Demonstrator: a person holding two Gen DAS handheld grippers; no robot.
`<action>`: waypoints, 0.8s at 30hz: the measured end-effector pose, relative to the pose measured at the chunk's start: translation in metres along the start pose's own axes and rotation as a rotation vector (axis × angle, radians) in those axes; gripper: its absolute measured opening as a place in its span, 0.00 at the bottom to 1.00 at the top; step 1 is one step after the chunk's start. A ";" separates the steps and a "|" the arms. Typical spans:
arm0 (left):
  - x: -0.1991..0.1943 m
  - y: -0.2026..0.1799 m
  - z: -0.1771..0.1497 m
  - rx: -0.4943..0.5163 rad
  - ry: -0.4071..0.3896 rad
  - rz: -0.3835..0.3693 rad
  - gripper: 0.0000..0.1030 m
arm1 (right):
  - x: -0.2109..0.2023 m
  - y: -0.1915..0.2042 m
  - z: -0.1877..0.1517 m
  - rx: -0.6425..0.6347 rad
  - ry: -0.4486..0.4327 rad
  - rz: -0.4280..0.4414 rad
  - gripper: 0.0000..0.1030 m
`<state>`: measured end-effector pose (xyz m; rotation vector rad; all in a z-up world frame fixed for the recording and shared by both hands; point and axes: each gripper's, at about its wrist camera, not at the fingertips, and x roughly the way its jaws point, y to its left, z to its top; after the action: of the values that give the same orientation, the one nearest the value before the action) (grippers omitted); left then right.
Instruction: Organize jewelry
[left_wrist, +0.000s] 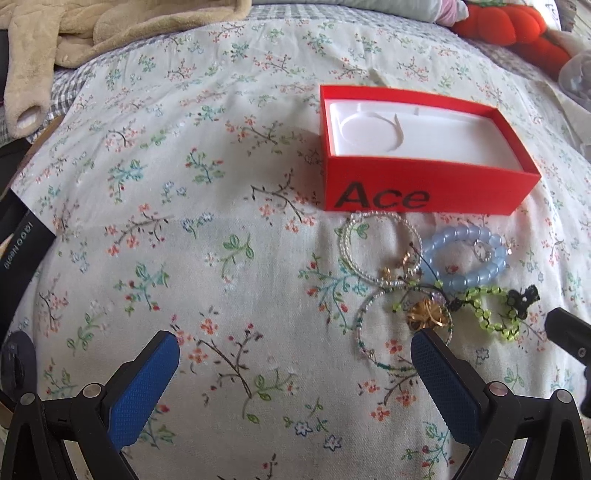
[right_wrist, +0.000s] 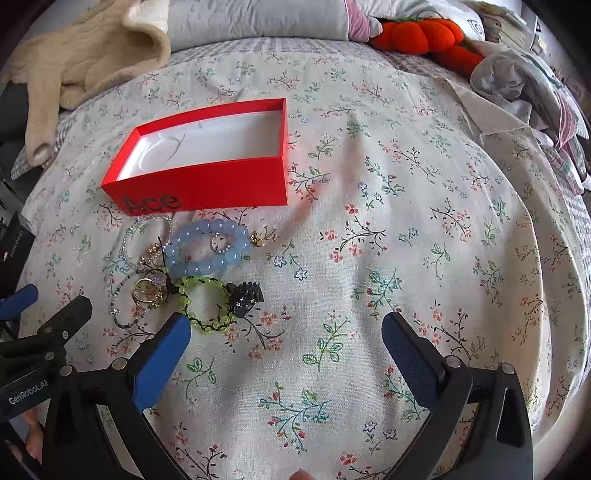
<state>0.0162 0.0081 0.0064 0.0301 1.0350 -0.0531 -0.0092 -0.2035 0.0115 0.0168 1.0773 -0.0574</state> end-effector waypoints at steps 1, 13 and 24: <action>-0.001 0.001 0.004 0.004 -0.001 0.006 1.00 | -0.002 -0.002 0.003 0.006 0.001 0.005 1.00; 0.027 0.008 0.060 -0.042 0.079 -0.135 0.99 | -0.001 -0.012 0.063 -0.010 0.041 0.048 1.00; 0.069 0.013 0.065 -0.130 0.207 -0.406 0.40 | 0.052 -0.017 0.066 0.080 0.190 0.335 0.39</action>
<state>0.1076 0.0158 -0.0199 -0.2985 1.2368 -0.3574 0.0729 -0.2251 -0.0030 0.2789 1.2492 0.2071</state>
